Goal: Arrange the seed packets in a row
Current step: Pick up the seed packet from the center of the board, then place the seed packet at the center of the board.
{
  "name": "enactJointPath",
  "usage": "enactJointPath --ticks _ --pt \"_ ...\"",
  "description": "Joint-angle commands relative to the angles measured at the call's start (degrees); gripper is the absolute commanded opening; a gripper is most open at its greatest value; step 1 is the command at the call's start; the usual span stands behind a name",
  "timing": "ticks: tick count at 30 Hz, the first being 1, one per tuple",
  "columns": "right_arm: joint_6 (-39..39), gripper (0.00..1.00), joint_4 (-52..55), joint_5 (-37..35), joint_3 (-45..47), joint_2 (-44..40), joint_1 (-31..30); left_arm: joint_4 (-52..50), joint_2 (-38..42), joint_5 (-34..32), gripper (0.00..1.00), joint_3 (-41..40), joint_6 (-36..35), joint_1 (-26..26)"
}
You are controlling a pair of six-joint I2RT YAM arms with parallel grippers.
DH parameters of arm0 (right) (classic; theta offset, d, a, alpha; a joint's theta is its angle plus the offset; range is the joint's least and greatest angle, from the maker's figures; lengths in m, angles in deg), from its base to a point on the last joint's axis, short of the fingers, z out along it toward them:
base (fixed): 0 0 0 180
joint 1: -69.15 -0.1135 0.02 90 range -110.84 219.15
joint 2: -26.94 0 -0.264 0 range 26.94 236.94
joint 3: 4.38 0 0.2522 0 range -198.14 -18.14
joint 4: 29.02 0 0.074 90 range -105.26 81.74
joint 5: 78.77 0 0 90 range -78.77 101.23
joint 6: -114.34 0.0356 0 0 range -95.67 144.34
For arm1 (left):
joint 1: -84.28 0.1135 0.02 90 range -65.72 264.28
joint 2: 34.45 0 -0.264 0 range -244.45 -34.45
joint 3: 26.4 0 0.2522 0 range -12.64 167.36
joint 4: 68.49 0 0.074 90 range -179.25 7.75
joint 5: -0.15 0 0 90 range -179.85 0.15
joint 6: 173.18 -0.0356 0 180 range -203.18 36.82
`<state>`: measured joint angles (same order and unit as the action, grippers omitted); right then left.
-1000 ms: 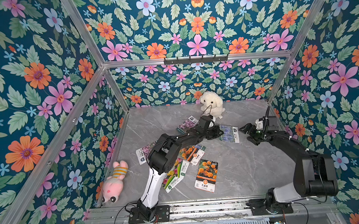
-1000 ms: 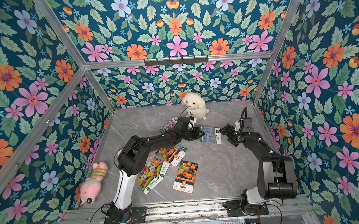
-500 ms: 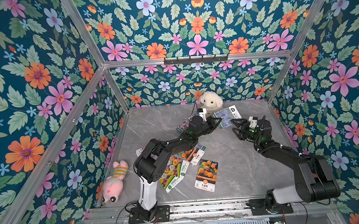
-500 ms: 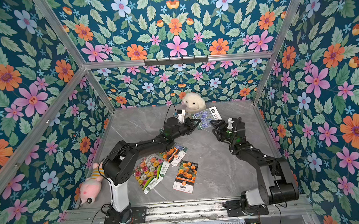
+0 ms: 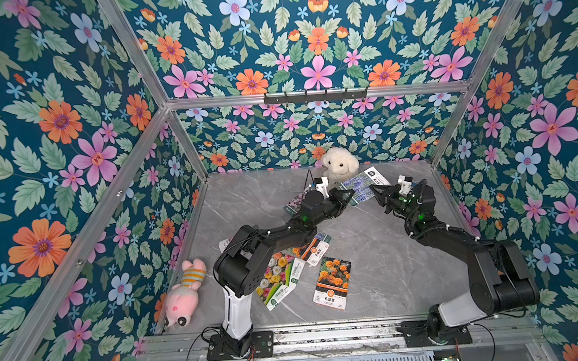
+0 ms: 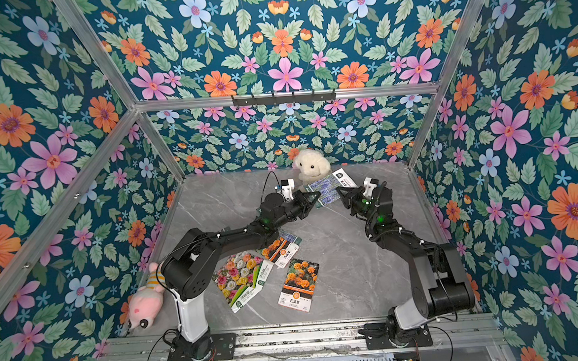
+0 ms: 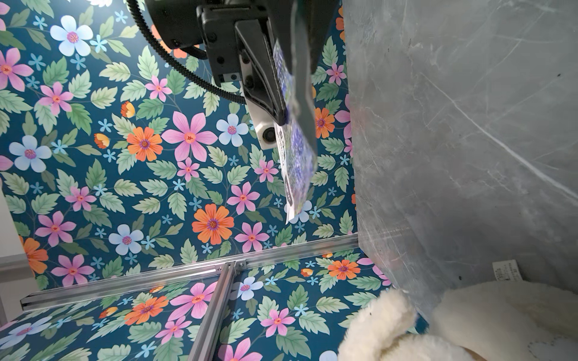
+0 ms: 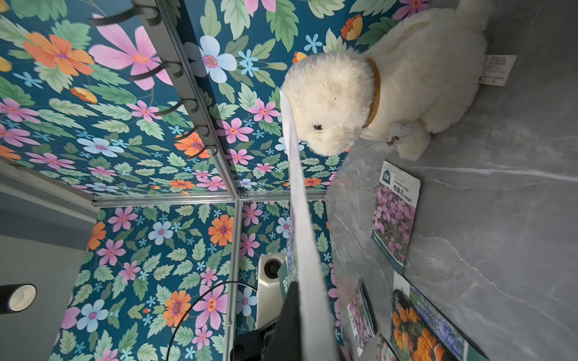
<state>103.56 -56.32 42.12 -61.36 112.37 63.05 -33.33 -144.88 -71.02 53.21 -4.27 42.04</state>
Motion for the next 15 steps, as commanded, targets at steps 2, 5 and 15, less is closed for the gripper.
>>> enactJointPath --ticks 2,5,15 --pt "-14.7 0.00 17.4 -2.1 -3.9 -2.1 0.9 -6.8 2.8 -1.5 0.28 -3.0 -4.8 1.4" --pt "-29.0 0.00 35.5 -1.0 -8.7 -2.7 2.2 -17.3 5.5 -2.8 0.50 -5.4 -11.9 3.1" --pt "-65.3 0.00 80.3 -10.4 -22.6 6.4 7.6 -49.0 13.4 -11.8 0.84 -4.8 -41.1 9.1"
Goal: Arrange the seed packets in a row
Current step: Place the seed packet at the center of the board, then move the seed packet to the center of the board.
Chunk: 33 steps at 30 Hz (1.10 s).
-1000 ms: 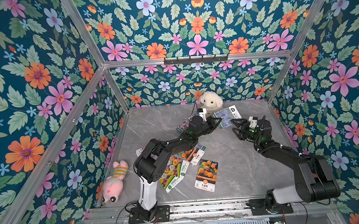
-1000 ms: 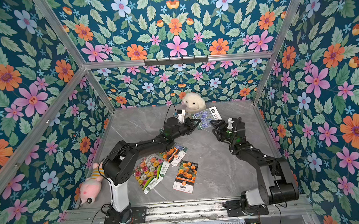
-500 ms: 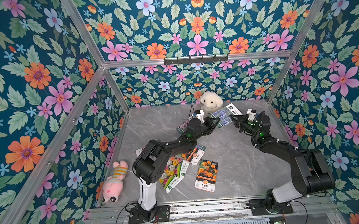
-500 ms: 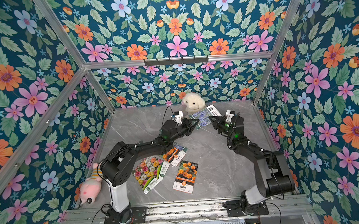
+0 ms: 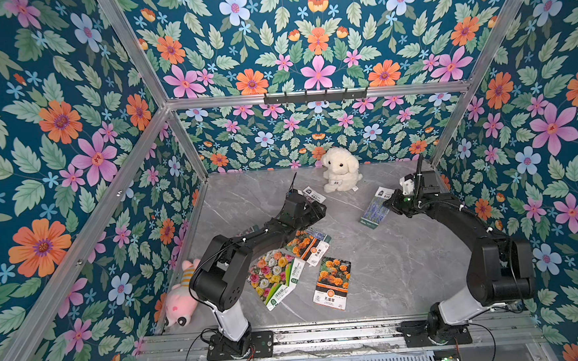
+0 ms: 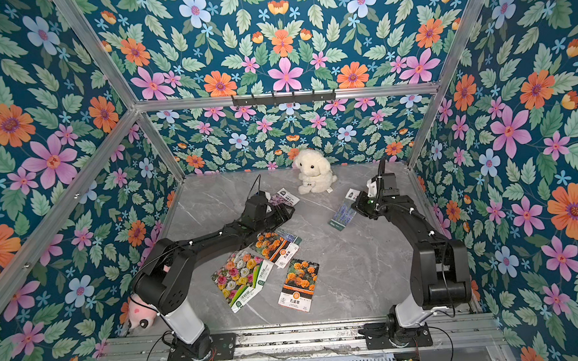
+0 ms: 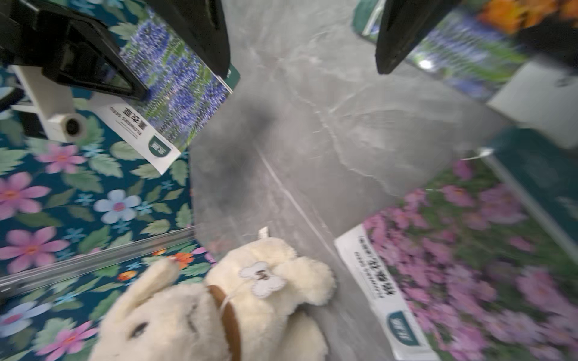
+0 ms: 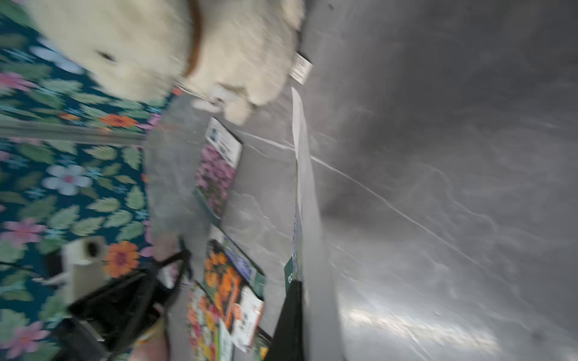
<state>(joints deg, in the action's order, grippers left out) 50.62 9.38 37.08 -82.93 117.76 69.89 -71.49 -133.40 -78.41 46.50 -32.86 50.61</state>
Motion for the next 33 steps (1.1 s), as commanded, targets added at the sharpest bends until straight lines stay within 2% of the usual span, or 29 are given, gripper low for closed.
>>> enactJointPath --ticks 1,3,5,8,10,13,14,18,20,25,29,33 --pt "-13.0 0.00 14.6 -5.6 -0.9 1.5 1.7 -13.7 2.7 -7.3 0.87 2.8 -14.9 0.8" --pt "-15.4 0.00 14.5 -4.9 -0.8 2.8 2.8 -16.4 3.9 -9.8 0.91 3.8 -17.9 2.0" --pt "-17.6 0.02 16.3 -7.9 -2.1 5.8 3.2 -17.6 5.1 -9.8 0.92 4.1 -19.0 3.8" --pt "-18.5 0.11 20.4 -19.0 -5.4 9.7 3.1 -19.2 7.0 -9.3 0.95 4.6 -20.8 6.0" --pt "-16.8 0.25 22.0 -28.1 -7.6 11.2 3.0 -20.2 8.7 -10.3 0.98 4.7 -22.0 6.8" --pt "-14.2 0.52 20.4 -35.2 -7.6 9.4 2.7 -21.4 10.5 -11.4 0.99 4.5 -22.7 8.1" --pt "-13.6 0.56 19.9 -36.4 -7.3 8.2 2.5 -21.6 10.9 -11.4 1.00 4.4 -22.7 8.5" --pt "-10.5 0.67 19.3 -37.9 -5.9 2.2 1.1 -22.0 12.9 -11.2 1.00 3.5 -22.7 10.4" --pt "-7.2 0.69 20.2 -36.8 -5.4 0.8 -0.8 -22.1 13.9 -11.5 1.00 2.9 -22.6 11.1" --pt "4.0 0.79 18.5 -31.6 -2.4 2.3 -9.8 -22.5 15.5 -11.4 1.00 1.9 -22.6 12.6" --pt "9.9 0.80 15.2 -29.1 -1.7 7.6 -13.9 -22.5 16.3 -11.0 0.99 1.0 -22.5 13.1" --pt "11.3 0.78 13.4 -27.1 -2.1 11.2 -14.4 -22.9 16.6 -10.7 1.00 0.6 -22.5 13.6"
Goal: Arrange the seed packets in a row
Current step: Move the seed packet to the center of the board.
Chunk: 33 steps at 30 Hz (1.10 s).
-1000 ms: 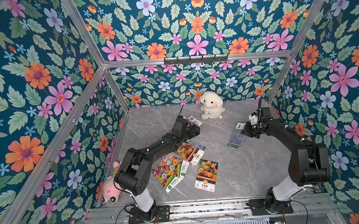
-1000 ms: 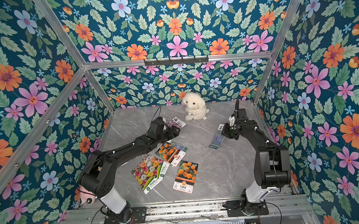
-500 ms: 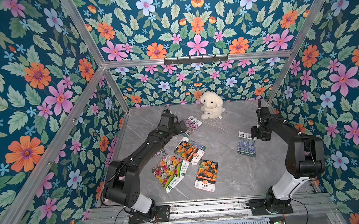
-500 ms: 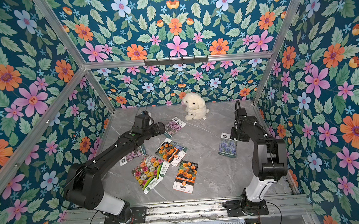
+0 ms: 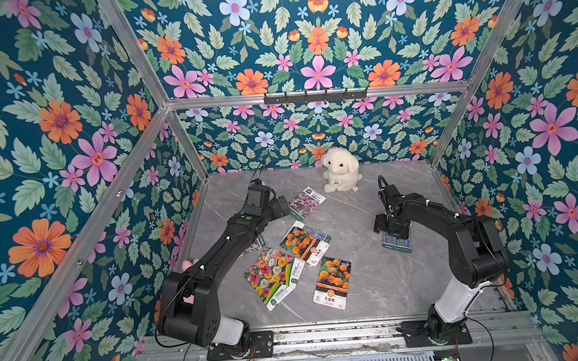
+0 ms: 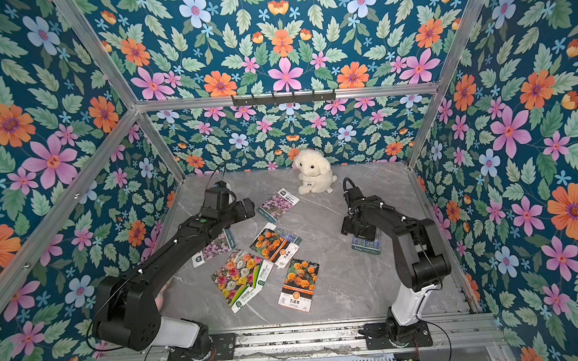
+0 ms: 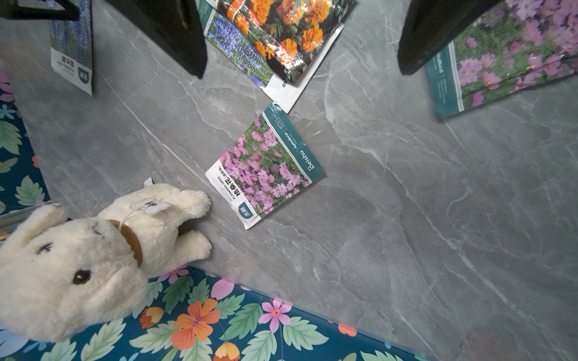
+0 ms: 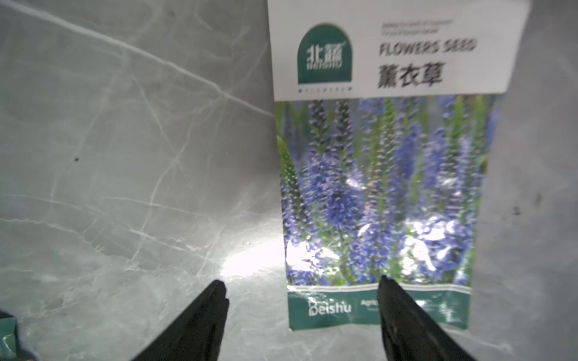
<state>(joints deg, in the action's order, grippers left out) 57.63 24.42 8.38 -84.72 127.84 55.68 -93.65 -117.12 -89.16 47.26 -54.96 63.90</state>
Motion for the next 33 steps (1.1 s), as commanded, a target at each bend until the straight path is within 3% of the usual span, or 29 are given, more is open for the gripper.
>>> enactJointPath --ticks 1,11,13,19,24,33 --pt "4.2 0.77 -1.8 1.9 -0.4 2.0 -0.1 -0.8 0.5 0.0 0.99 -0.2 -0.5 0.5" --pt "0.1 0.73 -2.1 2.9 1.3 5.5 4.6 -0.6 0.0 0.5 1.00 0.3 0.0 1.4" --pt "-2.8 0.58 -1.9 3.9 1.5 6.1 6.9 -0.7 -0.1 0.6 1.00 0.6 -0.1 1.5" --pt "-13.5 0.61 2.1 2.5 -2.2 9.3 12.9 -1.1 0.3 -0.2 1.00 0.7 -0.2 1.8" --pt "-17.9 0.61 2.4 1.2 -2.2 9.1 17.9 -1.5 0.8 -0.4 1.00 0.7 0.1 2.1" --pt "-18.1 0.62 1.5 -6.5 -2.6 5.9 22.1 -1.6 0.8 0.2 1.00 1.0 0.1 2.2"
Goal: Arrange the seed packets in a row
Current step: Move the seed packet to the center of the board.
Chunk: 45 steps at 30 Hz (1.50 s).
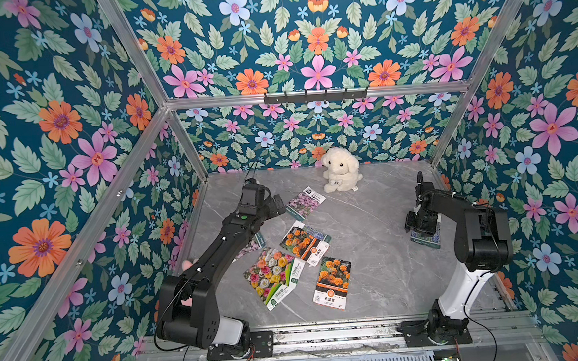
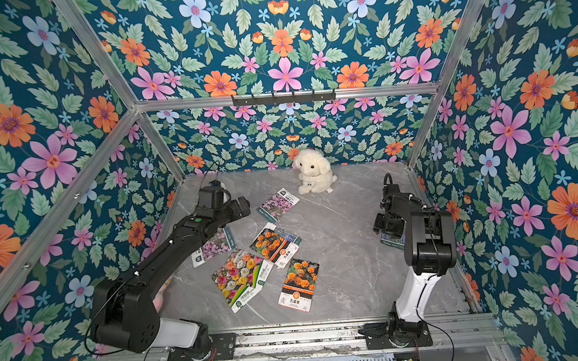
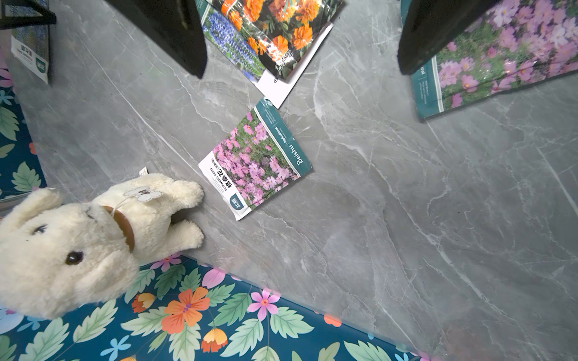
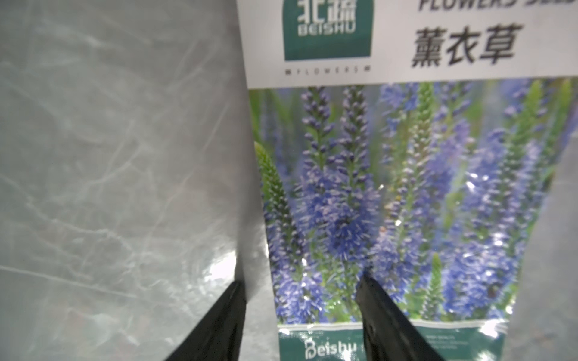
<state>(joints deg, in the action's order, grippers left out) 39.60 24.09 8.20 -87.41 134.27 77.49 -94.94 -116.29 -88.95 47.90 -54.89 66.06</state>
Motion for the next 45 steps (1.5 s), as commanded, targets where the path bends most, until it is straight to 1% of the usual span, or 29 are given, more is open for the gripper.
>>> enactJointPath --ticks 1,4,6,7,9,12,20,24,30,32,37,45 --pt "1.2 0.63 1.7 -6.1 0.3 -1.6 0.3 -0.3 0.1 0.1 1.00 0.5 0.1 0.1" --pt "5.9 0.65 1.0 -4.0 1.3 -5.5 -0.4 -0.2 0.1 -0.1 1.00 0.3 0.3 0.1" --pt "9.3 0.67 -0.9 0.0 2.9 -7.7 -1.8 -0.1 0.3 -0.1 1.00 0.0 0.4 0.1" --pt "11.4 0.69 -2.0 0.8 3.9 -8.5 -3.0 -0.1 0.2 -0.1 1.00 -0.1 0.4 0.2" --pt "13.9 0.71 -4.3 2.9 5.3 -8.8 -4.8 0.0 0.2 -0.2 1.00 -0.2 0.4 0.2" --pt "17.0 0.71 -6.7 6.8 5.8 -6.8 -5.2 0.1 0.4 -0.1 1.00 -0.5 0.5 0.3" --pt "18.2 0.71 -5.7 5.4 3.3 -2.1 -4.8 0.0 1.1 -0.3 1.00 -1.5 0.6 0.5" --pt "18.5 0.71 -4.6 2.6 2.0 -0.4 -3.5 0.3 1.0 0.1 1.00 -1.7 0.8 0.6" --pt "19.3 0.71 -1.0 -1.5 -2.2 3.4 -1.5 0.2 0.8 0.1 1.00 -1.6 0.9 0.7" --pt "19.7 0.70 -1.2 -1.9 -2.8 4.0 -1.2 0.2 0.9 0.2 1.00 -1.6 0.9 0.7" --pt "21.9 0.66 1.2 -4.4 -5.7 6.4 -0.7 0.2 1.0 0.5 1.00 -1.7 1.2 0.7" --pt "26.7 0.65 6.6 -9.1 -11.7 10.1 0.1 0.0 1.3 0.7 1.00 -1.7 1.1 0.7"
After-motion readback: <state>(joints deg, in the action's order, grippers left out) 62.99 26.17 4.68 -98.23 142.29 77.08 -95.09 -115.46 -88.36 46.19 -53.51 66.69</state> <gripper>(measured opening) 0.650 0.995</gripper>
